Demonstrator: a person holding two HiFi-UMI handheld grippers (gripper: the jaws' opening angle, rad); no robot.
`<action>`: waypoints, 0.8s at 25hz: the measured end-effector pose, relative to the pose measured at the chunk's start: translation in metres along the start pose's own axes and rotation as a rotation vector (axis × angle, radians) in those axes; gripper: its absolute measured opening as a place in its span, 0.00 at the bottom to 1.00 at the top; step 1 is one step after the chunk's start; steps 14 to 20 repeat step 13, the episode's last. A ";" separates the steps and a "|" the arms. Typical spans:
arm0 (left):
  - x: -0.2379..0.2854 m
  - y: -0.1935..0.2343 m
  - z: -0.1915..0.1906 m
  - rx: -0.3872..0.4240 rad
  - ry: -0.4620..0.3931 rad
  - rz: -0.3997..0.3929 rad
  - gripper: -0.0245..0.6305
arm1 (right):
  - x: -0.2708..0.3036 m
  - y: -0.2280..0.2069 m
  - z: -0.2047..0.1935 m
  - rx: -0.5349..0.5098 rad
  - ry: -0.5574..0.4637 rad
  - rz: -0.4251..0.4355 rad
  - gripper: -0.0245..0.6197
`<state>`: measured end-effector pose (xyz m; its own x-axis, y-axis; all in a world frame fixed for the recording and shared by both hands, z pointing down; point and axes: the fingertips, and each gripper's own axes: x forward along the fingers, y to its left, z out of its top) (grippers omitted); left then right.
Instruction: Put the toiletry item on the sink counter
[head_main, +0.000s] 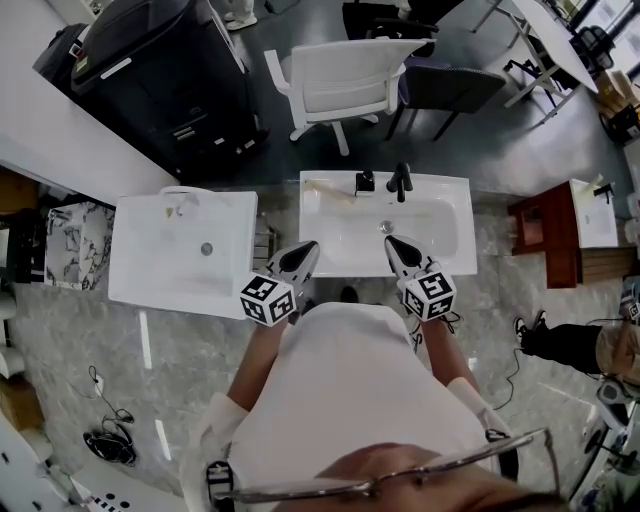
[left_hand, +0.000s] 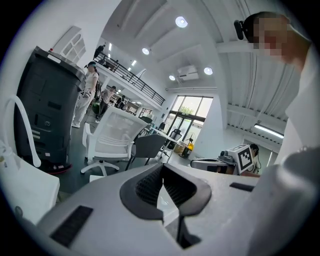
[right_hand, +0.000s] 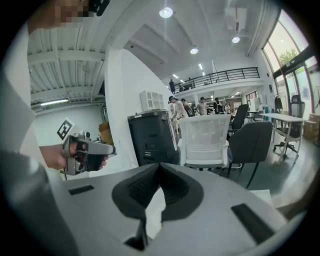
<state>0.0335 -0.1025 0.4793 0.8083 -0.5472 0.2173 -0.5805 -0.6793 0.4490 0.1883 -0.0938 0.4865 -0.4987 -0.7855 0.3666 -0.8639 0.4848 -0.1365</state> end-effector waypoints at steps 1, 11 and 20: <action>0.000 0.000 0.000 -0.001 -0.001 0.002 0.04 | 0.000 0.000 0.000 0.000 0.001 0.002 0.05; 0.000 -0.002 -0.003 -0.003 -0.004 0.018 0.04 | 0.001 -0.001 -0.005 -0.003 0.010 0.022 0.05; 0.001 -0.002 -0.005 -0.007 -0.002 0.019 0.04 | 0.001 -0.001 -0.006 -0.001 0.012 0.023 0.05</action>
